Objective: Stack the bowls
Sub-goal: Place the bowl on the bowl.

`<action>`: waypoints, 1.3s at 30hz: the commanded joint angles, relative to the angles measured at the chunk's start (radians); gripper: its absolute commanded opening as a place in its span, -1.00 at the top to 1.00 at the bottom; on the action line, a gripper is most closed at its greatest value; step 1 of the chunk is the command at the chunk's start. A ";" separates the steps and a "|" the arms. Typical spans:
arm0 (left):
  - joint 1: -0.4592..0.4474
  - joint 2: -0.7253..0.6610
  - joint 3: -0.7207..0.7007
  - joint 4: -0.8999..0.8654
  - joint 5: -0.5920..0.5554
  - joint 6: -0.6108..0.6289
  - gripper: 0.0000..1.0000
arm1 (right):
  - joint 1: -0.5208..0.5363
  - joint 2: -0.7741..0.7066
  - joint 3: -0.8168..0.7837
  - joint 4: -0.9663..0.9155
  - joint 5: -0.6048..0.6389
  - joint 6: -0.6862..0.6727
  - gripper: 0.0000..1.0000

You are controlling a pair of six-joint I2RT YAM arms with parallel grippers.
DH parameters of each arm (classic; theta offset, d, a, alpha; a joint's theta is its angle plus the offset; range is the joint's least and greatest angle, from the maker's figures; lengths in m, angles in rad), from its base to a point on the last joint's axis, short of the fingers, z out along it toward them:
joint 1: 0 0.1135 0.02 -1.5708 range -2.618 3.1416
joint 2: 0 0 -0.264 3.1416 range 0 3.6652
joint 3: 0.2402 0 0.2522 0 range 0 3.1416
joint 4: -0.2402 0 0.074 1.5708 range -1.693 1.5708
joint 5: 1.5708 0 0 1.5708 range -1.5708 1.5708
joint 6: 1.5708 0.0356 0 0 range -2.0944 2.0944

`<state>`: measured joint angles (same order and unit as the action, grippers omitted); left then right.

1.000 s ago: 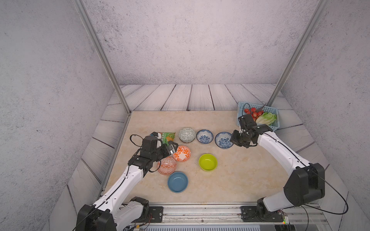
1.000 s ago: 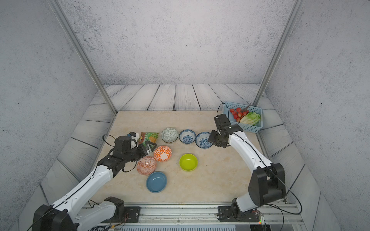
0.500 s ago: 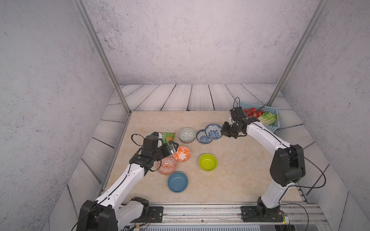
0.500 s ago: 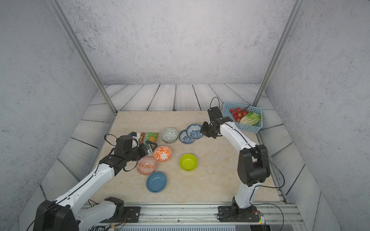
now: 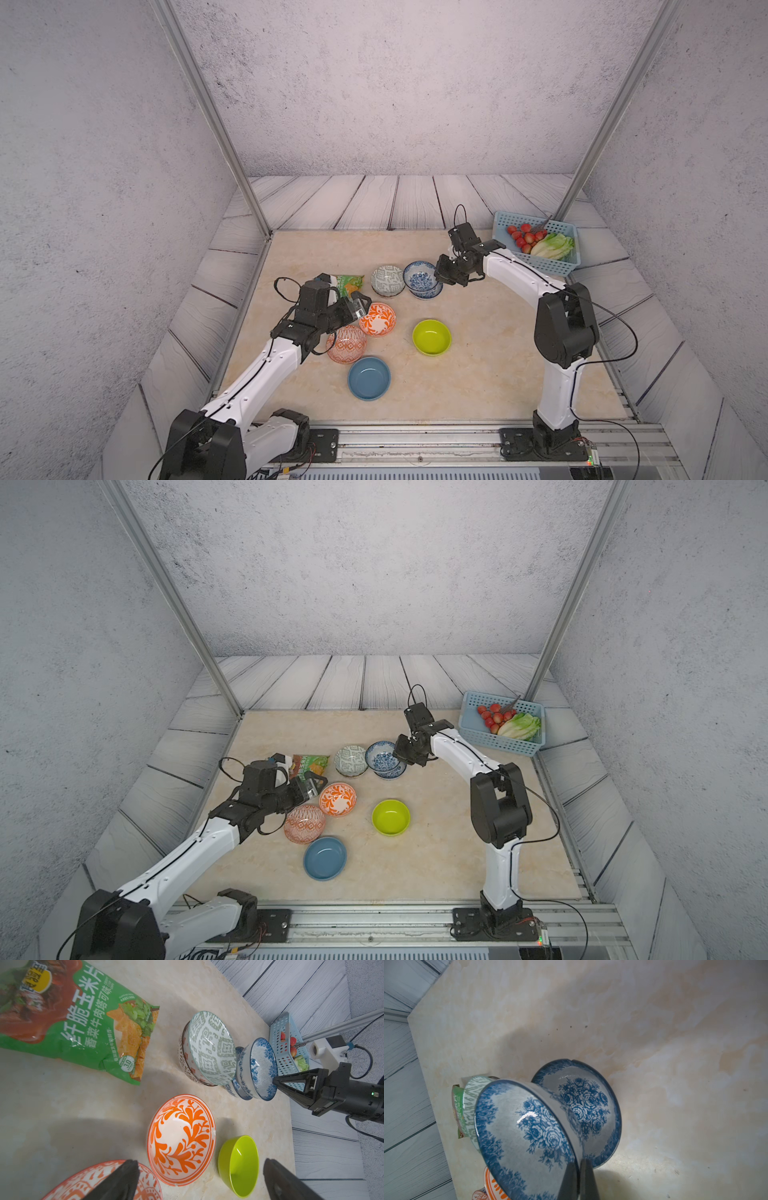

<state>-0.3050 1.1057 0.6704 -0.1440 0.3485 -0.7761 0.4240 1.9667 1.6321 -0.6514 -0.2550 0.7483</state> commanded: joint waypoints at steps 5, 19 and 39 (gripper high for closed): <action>0.001 0.020 0.029 0.021 0.012 -0.005 -1.00 | -0.006 -0.005 -0.012 0.045 0.027 -0.006 1.00; 0.001 0.038 0.038 0.022 0.014 -0.003 -1.00 | -0.007 0.024 -0.026 0.055 0.042 -0.019 1.00; 0.001 0.059 0.049 0.011 0.013 0.000 -1.00 | -0.006 0.054 -0.007 0.015 0.066 -0.032 0.63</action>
<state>-0.3050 1.1568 0.6933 -0.1307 0.3569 -0.7795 0.4194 2.0216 1.6089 -0.6277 -0.1886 0.7246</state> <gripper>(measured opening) 0.997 0.174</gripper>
